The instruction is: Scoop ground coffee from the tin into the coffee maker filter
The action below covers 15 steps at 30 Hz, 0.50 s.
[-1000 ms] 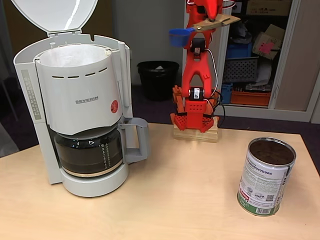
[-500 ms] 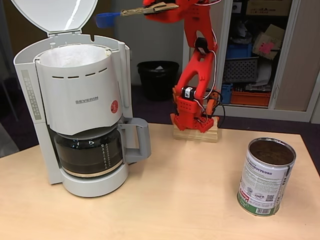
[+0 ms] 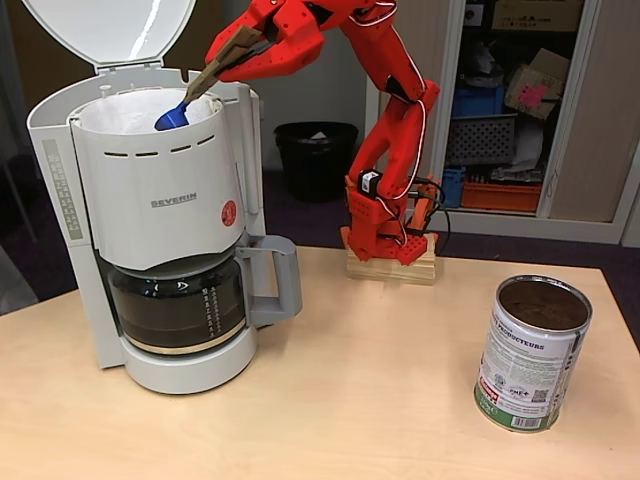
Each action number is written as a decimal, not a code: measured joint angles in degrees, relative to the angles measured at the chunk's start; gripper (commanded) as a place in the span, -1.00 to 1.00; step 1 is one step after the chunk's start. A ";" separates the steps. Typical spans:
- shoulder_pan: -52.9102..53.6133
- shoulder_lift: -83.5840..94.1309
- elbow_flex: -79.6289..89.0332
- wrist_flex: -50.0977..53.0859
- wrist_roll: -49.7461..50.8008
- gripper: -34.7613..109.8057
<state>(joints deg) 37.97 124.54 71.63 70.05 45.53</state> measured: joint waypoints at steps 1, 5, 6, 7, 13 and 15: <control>0.09 -1.49 -2.02 1.14 2.72 -0.52; 1.85 -6.94 -10.11 5.71 12.39 -0.52; 1.93 -7.91 -11.78 6.33 14.59 -0.52; 1.85 -8.88 -13.27 6.59 15.91 -0.52; 2.55 -11.51 -18.02 6.06 25.49 -0.52; 2.02 -11.34 -18.46 5.19 29.00 -0.52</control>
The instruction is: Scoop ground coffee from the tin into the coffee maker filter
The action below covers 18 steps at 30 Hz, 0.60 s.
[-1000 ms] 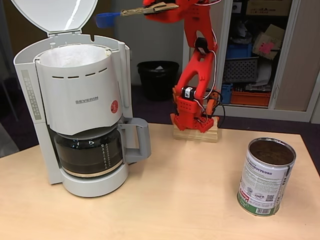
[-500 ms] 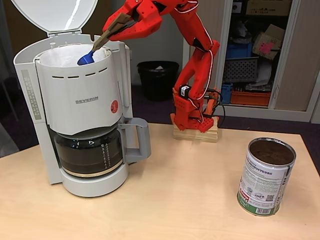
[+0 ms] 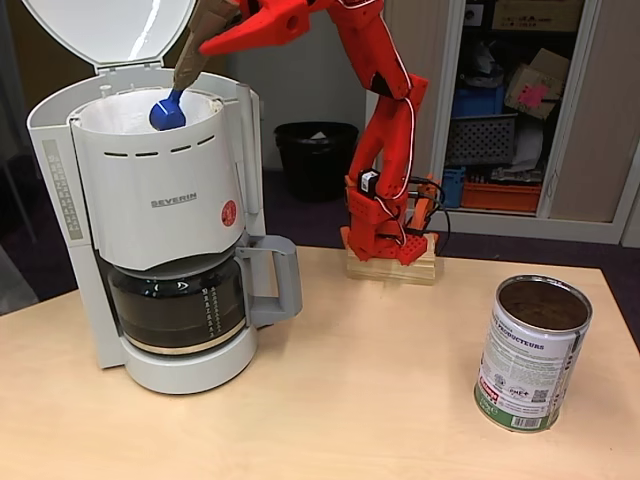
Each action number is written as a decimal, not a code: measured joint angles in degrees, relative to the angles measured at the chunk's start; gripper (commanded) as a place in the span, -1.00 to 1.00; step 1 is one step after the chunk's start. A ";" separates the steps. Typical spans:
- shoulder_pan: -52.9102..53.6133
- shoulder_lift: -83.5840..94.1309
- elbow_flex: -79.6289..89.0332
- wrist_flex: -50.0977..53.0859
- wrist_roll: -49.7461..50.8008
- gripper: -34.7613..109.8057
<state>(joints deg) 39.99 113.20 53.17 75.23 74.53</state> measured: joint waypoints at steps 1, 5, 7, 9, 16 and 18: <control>-0.09 0.00 -0.35 -0.09 1.85 -0.52; -0.26 -0.09 -2.99 0.97 10.63 -0.52; -0.79 0.09 -4.04 2.29 16.17 -0.52; -0.70 0.09 -4.31 3.34 20.65 -0.52; -0.18 1.32 -4.13 4.39 31.73 -0.52; 0.18 2.72 -1.85 2.64 34.28 -0.52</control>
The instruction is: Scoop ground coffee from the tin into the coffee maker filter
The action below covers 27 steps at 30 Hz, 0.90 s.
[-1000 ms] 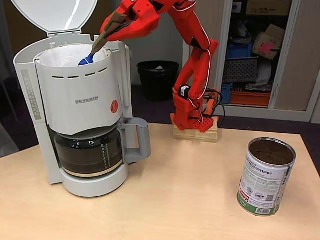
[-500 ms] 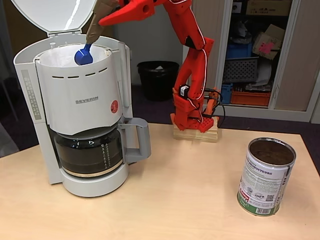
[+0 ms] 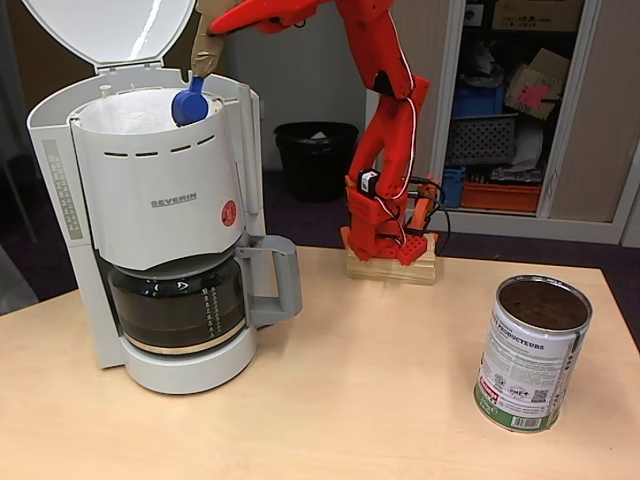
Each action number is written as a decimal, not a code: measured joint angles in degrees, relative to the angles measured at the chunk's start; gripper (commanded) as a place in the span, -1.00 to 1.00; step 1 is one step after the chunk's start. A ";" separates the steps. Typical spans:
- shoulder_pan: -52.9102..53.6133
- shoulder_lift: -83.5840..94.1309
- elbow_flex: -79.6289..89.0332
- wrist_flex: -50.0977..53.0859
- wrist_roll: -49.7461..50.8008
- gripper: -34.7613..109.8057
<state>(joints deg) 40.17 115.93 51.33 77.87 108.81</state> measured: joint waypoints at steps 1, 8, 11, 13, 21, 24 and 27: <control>0.53 0.35 0.97 -1.23 1.41 -0.52; 4.04 3.08 10.11 -12.22 8.26 -0.52; 5.45 3.60 13.01 -15.64 8.70 -0.52; 5.54 3.60 13.54 -17.23 8.70 -0.52; 4.48 3.69 13.71 -23.47 -1.85 -0.52; 2.90 3.52 12.57 -21.27 -13.36 -0.52; 1.05 4.04 11.95 -19.42 -26.02 -0.52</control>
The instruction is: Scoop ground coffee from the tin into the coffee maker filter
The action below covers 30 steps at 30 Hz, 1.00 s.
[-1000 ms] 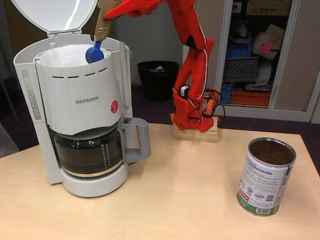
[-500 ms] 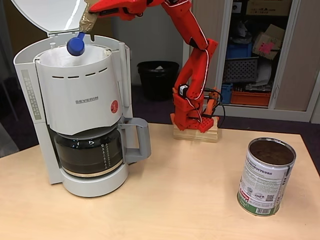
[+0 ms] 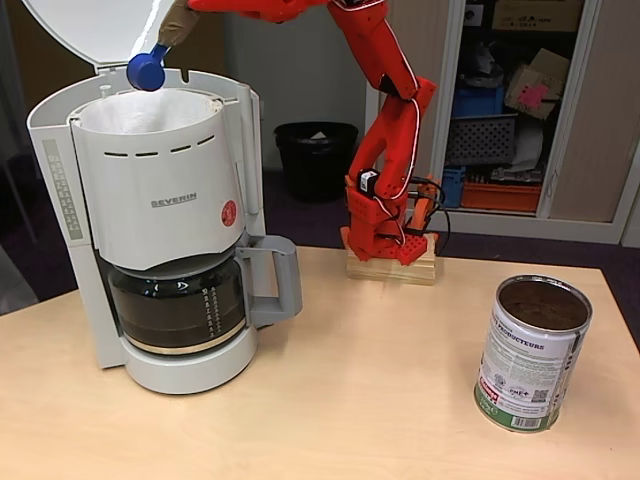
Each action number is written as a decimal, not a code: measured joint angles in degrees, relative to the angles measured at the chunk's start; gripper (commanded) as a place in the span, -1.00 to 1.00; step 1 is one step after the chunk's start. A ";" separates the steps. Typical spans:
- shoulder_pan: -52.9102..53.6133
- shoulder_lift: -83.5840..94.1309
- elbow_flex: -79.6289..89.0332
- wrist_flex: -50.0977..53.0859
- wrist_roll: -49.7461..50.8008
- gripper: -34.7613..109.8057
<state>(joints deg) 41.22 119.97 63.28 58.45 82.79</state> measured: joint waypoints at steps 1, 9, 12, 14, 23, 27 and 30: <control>-0.53 0.44 0.00 0.35 -3.69 -0.52; -8.70 6.50 0.00 4.57 -26.19 -0.52; -13.01 10.37 2.29 5.36 -33.40 -0.52; -16.79 12.57 3.52 6.86 -37.71 -0.52; -36.47 24.70 18.63 9.23 -51.06 -0.52; -43.51 29.44 25.22 9.40 -53.17 -0.52; -48.96 32.17 28.92 10.28 -54.23 -0.52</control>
<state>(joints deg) -7.73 152.14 92.20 68.73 28.56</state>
